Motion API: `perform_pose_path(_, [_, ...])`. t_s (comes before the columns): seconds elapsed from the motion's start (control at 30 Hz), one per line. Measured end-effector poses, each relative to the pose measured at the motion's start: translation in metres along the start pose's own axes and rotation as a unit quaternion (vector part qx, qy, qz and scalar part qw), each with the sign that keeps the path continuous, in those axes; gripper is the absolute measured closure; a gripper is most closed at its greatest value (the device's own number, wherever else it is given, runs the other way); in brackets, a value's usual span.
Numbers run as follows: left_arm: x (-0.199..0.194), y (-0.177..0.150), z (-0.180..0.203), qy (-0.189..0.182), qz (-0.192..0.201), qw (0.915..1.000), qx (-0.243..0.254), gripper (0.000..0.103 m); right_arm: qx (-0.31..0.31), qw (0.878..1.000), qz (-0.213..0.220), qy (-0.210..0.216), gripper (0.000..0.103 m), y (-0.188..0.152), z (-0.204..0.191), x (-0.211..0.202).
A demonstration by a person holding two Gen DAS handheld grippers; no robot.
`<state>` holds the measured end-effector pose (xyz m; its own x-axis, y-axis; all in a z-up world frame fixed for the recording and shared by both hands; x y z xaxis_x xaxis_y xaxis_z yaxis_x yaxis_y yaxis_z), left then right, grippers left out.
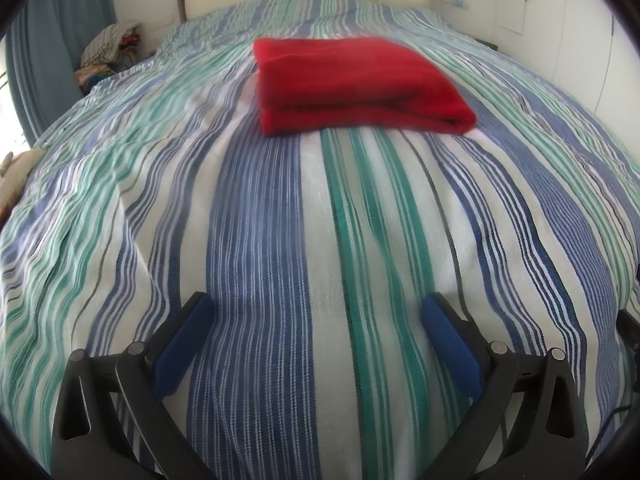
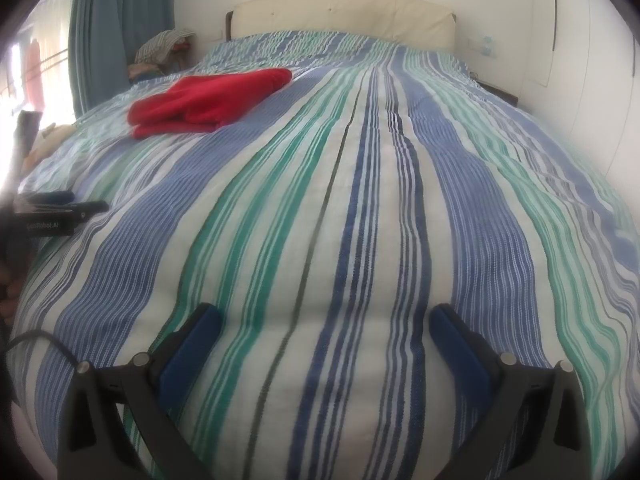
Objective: Fold small clothes
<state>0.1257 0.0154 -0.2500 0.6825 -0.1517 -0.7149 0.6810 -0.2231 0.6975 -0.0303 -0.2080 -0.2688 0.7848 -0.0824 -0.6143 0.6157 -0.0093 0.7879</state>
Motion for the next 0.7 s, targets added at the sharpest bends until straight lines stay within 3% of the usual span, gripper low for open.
perform_pose_path(0.7, [0.0,0.0001,-0.0001,0.0,0.0,1.0,0.001,0.0,-0.002,1.0,0.001,-0.003,0.0,-0.0006,-0.0009,-0.0013])
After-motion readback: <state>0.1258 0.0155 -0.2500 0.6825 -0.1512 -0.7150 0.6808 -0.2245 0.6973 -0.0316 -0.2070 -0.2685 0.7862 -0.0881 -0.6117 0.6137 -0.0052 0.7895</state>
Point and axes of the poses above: each gripper's, at about its wrist camera, not at the fingertips, and x roughly the way its jaws point, z to its right, y to its top, the point moved 5 cm from there along x, roughly the way its jaws point, and after that the axes turned 5 degrees about z, right-handed, at the moved point
